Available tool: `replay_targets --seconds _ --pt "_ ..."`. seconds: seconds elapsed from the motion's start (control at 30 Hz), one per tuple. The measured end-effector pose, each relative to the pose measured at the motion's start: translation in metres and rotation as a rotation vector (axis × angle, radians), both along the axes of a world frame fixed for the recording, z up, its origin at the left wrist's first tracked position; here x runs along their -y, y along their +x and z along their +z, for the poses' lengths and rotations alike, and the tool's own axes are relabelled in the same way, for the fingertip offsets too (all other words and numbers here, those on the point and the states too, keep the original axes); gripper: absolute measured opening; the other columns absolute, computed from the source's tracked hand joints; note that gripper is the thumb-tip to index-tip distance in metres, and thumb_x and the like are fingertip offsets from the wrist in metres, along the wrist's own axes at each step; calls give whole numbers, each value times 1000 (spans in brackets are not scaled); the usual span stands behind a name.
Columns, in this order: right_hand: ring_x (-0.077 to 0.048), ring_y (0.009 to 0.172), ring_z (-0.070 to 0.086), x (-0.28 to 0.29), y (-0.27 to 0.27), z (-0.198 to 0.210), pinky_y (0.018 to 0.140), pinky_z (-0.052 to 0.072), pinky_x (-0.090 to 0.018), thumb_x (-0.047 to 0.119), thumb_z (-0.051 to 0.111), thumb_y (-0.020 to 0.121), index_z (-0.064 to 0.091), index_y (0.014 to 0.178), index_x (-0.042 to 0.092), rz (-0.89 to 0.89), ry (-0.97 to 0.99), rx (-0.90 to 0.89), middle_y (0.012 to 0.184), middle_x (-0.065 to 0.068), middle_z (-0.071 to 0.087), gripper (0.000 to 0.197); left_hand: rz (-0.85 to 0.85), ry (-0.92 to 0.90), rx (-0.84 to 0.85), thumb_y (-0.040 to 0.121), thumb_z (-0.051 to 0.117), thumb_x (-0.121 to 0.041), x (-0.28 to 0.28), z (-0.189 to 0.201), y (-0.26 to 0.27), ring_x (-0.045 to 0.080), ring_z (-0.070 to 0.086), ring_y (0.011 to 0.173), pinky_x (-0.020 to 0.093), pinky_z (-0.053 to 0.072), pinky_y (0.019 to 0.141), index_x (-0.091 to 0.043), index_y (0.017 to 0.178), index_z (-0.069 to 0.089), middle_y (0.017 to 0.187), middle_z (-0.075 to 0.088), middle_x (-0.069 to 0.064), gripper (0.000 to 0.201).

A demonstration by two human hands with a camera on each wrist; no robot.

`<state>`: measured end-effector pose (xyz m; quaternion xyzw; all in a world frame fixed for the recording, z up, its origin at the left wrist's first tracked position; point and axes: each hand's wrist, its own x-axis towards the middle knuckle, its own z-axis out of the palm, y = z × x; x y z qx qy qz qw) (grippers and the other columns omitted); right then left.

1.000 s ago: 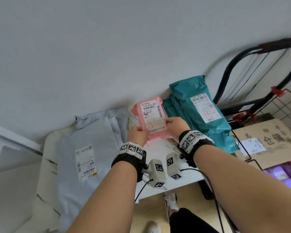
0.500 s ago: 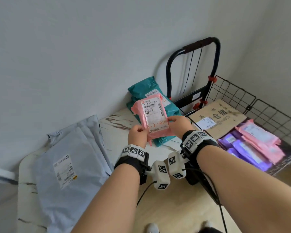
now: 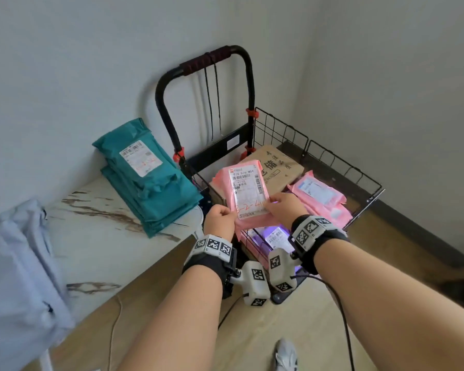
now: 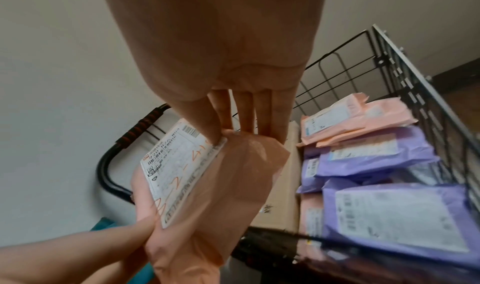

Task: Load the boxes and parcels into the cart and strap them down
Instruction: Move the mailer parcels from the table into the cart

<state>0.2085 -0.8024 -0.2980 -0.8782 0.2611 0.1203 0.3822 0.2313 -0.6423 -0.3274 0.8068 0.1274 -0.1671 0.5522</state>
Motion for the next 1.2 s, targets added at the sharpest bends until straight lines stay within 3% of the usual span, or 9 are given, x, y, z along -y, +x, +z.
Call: replay_targets --seconds 0.2,0.3,0.47,0.67,0.77,0.9,1.07,1.13,1.2 --pt "-21 102 58 77 -16 -13 82 45 -27 26 43 101 62 121 19 51 -98 -121 117 -3 62 29 -28 -39 -130 82 63 -10 75 -13 -15 23 68 83 39 59 76 -15 82 61 89 69 4 6" --pt "-15 87 56 99 -9 -29 71 43 -24 24 48 98 65 112 20 -28 -23 -153 109 0 63 23 -69 -57 -208 79 61 -10 98 -20 -9 23 68 88 39 59 79 -16 89 62 96 69 4 12" --pt "-15 87 54 131 13 -47 73 43 -22 24 48 97 63 115 20 -37 -47 -232 102 2 59 24 -177 -110 -340 82 55 -5 132 -24 18 35 71 84 48 58 80 -8 94 62 94 71 16 14" --pt "-14 78 57 170 45 -73 63 44 -22 19 46 97 63 117 12 -114 9 -318 110 -4 64 27 -299 -105 -443 88 53 -4 169 -43 58 34 69 92 50 57 81 -1 105 65 103 70 19 20" --pt "-25 100 63 186 60 -88 79 46 -27 16 53 93 64 120 11 -92 27 -307 115 -9 65 30 -291 -102 -457 92 52 -9 188 -61 68 27 64 94 49 56 86 1 121 57 102 64 13 32" --pt "-13 76 53 203 81 -115 75 43 -27 21 46 97 62 117 13 -81 -17 -412 108 -2 61 27 -235 -55 -493 95 51 -14 207 -85 74 23 59 92 43 56 87 0 131 52 124 60 20 38" --pt "-21 89 59 223 106 -148 86 48 -29 15 52 94 64 118 12 92 -27 -440 113 -7 64 27 -156 9 -507 94 53 -17 221 -113 79 33 63 108 45 53 93 0 126 57 126 60 21 36" --pt "-21 90 59 228 112 -155 81 50 -28 15 56 92 64 117 12 175 -63 -459 108 -7 63 27 -96 10 -522 94 51 -14 227 -123 77 27 62 95 40 54 89 0 127 56 126 59 21 36" --pt "-19 84 59 233 116 -161 63 46 -21 13 62 88 61 120 15 300 -51 -461 99 -3 62 32 -86 6 -525 94 48 -10 235 -133 76 24 57 89 37 52 82 0 127 55 126 59 22 35"
